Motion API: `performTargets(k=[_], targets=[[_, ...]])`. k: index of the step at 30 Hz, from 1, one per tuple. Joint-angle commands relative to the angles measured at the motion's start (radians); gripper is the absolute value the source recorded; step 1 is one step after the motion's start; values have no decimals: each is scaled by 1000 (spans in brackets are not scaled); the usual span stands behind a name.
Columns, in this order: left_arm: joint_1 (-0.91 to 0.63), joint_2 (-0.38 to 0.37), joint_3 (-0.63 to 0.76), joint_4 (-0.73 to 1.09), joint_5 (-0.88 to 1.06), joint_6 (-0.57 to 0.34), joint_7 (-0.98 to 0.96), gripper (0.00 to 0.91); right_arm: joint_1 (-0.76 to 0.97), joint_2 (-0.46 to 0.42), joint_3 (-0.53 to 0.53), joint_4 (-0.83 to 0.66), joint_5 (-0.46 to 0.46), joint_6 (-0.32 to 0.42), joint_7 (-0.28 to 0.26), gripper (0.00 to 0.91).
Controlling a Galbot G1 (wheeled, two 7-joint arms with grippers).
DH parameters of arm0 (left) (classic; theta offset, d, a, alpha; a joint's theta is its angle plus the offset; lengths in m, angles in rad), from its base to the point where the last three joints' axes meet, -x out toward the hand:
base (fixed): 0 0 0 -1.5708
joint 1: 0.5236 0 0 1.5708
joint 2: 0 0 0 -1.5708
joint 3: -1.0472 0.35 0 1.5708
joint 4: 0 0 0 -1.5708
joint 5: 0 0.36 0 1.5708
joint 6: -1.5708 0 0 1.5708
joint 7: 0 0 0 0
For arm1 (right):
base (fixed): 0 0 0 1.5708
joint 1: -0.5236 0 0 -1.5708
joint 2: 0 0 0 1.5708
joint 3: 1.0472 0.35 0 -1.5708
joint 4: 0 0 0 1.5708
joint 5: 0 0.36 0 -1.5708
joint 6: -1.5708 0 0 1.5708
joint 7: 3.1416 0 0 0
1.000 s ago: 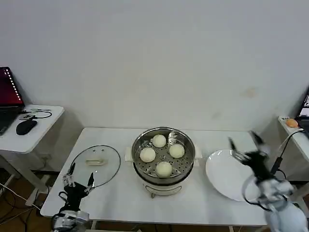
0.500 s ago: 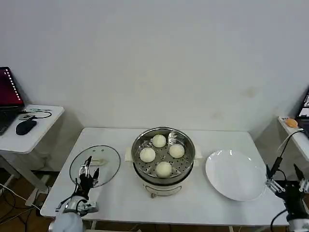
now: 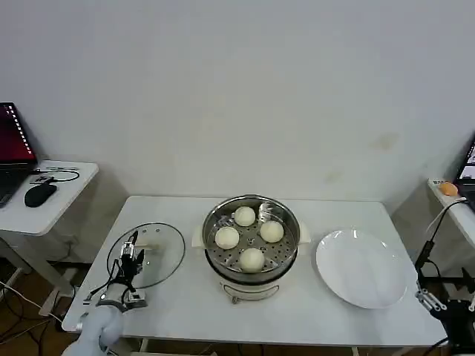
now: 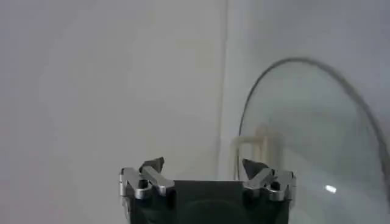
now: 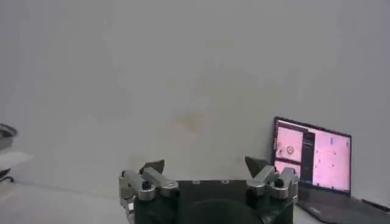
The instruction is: Take steamed baozi put them in steamer then cover it.
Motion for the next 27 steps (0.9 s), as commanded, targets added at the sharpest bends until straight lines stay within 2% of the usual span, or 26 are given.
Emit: performTargets(k=[1,14,15,16,17,18,27], targets=[[-110,6,17,133,37,-2,-9,907,-19,21,-2,-1,-6,14,-1,907],[-154,-18,25,167,40,-2,-12,907,-24,30,-15,-10,-9,22,-2,907],[-154,-18,26,167,40,-2,-13,796,-24,30,-16,-11,-9,22,-2,907],[-153,-20,27,166,39,-2,-13,514,-24,31,-18,-12,-11,23,-2,907],[-151,-21,28,165,38,-2,-12,171,-24,32,-19,-13,-11,23,-3,907],[-150,-21,28,164,39,-2,-12,0,-24,32,-20,-14,-12,23,-3,907],[-119,-25,24,144,40,-5,-17,0,-21,32,-29,-17,-13,23,-2,907]])
